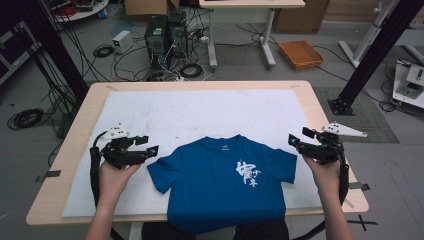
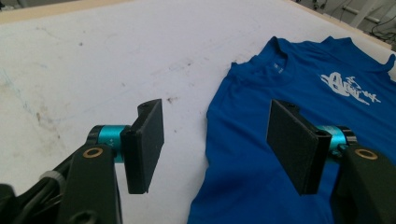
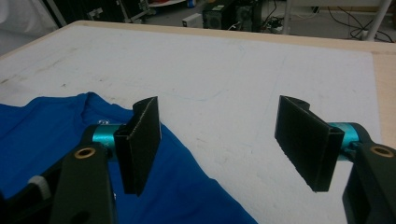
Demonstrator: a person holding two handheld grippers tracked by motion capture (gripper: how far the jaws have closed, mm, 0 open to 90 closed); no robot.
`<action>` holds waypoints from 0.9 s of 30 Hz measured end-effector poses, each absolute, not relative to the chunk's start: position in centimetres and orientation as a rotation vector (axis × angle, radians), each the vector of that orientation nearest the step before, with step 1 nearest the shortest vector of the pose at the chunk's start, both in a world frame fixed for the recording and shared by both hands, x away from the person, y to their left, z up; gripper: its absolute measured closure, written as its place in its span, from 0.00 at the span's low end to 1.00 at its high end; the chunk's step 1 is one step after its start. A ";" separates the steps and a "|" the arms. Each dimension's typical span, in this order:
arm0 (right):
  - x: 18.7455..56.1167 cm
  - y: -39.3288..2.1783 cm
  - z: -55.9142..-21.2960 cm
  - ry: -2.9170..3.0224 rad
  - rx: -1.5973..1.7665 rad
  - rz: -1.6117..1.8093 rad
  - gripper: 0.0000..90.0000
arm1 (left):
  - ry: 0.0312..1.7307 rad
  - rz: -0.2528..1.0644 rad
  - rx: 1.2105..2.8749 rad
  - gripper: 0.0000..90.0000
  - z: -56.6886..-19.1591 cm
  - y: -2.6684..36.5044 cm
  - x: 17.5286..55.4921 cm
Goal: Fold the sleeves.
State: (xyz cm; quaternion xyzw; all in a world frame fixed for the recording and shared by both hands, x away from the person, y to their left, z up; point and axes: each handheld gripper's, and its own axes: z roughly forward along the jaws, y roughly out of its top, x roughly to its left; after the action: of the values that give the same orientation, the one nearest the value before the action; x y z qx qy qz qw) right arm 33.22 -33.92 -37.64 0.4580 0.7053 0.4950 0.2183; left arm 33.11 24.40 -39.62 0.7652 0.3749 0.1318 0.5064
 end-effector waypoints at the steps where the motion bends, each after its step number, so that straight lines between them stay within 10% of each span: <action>1: 33.1 -34.0 -37.6 1.951 1.273 1.368 0.35 | 0.907 0.309 1.844 0.41 -39.8 24.6 33.0; 27: 32.8 -34.1 -37.5 1.930 1.271 1.360 0.35 | 1.068 0.180 1.938 0.65 -43.3 25.9 32.4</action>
State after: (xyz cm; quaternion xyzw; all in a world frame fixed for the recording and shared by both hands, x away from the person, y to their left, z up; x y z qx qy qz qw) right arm 32.77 -34.13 -37.49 0.4617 0.7007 0.4938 0.2280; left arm 32.43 25.93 -43.31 0.7820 0.4309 0.0725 0.4445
